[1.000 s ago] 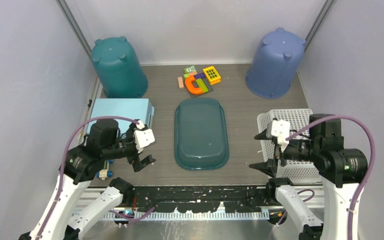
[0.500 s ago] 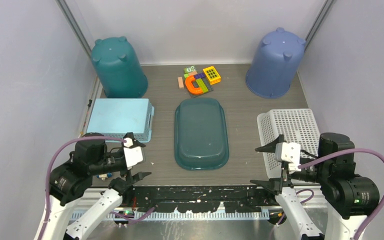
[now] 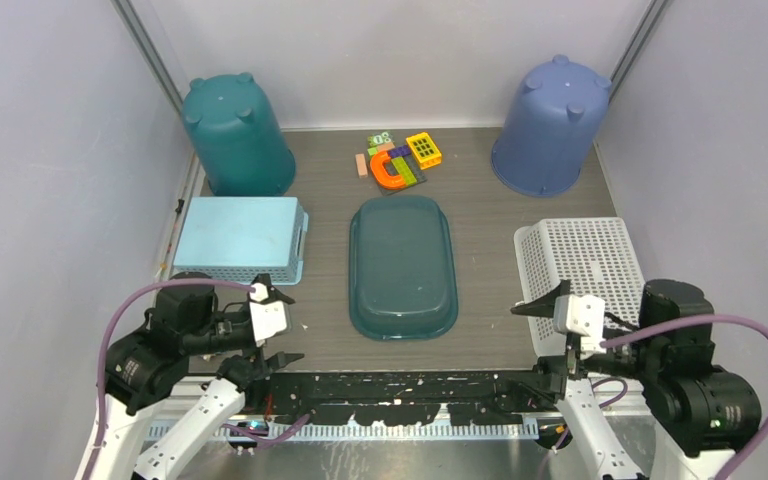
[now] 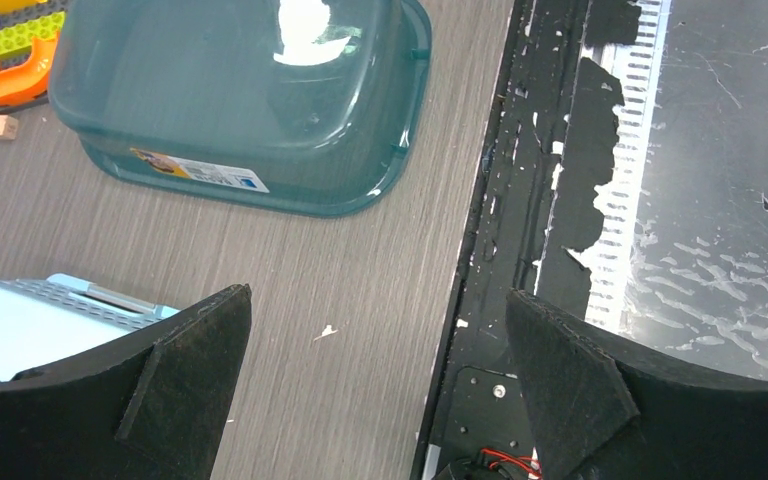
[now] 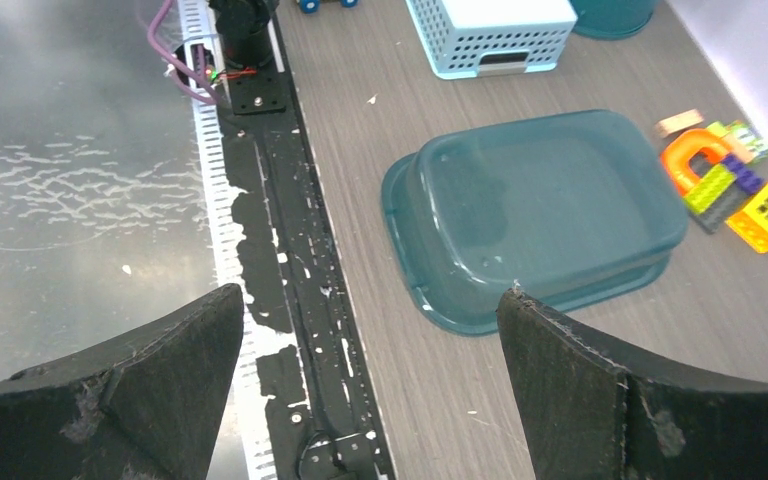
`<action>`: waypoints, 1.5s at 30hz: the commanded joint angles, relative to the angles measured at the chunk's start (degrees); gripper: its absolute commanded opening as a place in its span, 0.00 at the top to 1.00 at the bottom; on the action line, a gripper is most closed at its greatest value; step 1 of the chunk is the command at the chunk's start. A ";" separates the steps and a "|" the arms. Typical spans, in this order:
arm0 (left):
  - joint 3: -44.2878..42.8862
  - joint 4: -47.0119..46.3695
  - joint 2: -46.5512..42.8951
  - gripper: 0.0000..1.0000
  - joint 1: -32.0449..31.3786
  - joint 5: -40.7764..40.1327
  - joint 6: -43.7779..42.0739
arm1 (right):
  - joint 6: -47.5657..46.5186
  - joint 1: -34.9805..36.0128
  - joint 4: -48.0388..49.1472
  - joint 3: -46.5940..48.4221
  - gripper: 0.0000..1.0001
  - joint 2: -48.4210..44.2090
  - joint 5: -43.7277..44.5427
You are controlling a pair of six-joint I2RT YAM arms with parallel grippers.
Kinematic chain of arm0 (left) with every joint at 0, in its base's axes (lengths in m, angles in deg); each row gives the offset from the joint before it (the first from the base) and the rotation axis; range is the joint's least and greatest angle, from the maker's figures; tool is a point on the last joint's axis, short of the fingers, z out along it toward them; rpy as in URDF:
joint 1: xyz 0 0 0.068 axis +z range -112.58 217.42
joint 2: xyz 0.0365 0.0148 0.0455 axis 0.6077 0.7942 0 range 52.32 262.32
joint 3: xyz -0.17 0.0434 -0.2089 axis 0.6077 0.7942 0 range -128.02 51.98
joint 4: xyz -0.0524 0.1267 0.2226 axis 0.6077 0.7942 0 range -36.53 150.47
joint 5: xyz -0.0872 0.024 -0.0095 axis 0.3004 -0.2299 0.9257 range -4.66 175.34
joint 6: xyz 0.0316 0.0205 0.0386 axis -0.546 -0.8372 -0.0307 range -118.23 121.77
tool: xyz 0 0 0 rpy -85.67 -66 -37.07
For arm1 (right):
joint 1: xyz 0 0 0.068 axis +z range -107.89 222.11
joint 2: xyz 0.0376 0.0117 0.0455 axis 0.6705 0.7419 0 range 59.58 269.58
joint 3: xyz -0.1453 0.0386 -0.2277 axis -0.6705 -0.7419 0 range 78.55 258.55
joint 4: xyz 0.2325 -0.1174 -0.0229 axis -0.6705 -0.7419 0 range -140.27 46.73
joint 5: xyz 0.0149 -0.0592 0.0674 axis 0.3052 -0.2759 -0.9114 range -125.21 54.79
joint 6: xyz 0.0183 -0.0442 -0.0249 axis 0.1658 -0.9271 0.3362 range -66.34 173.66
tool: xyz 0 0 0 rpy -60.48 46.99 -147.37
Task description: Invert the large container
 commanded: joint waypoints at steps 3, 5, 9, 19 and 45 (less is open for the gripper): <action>0.58 -1.41 0.71 0.00 0.39 1.76 0.35 | 3.07 -0.98 -4.34 -5.45 0.00 3.39 -5.06; 0.65 -1.68 0.93 0.00 0.48 1.64 0.73 | 7.73 -1.22 0.83 -6.86 0.00 5.37 -4.62; 0.86 -2.18 1.16 0.00 0.44 1.29 1.02 | 14.95 -1.19 11.04 -10.81 0.00 8.19 -0.80; 1.02 -4.95 3.00 0.00 0.31 -1.20 2.42 | 34.19 15.86 35.11 -20.05 0.00 12.52 16.20; -13.61 9.82 5.54 0.00 0.57 0.38 -4.15 | -7.69 14.04 -9.39 -7.27 0.00 -7.00 7.99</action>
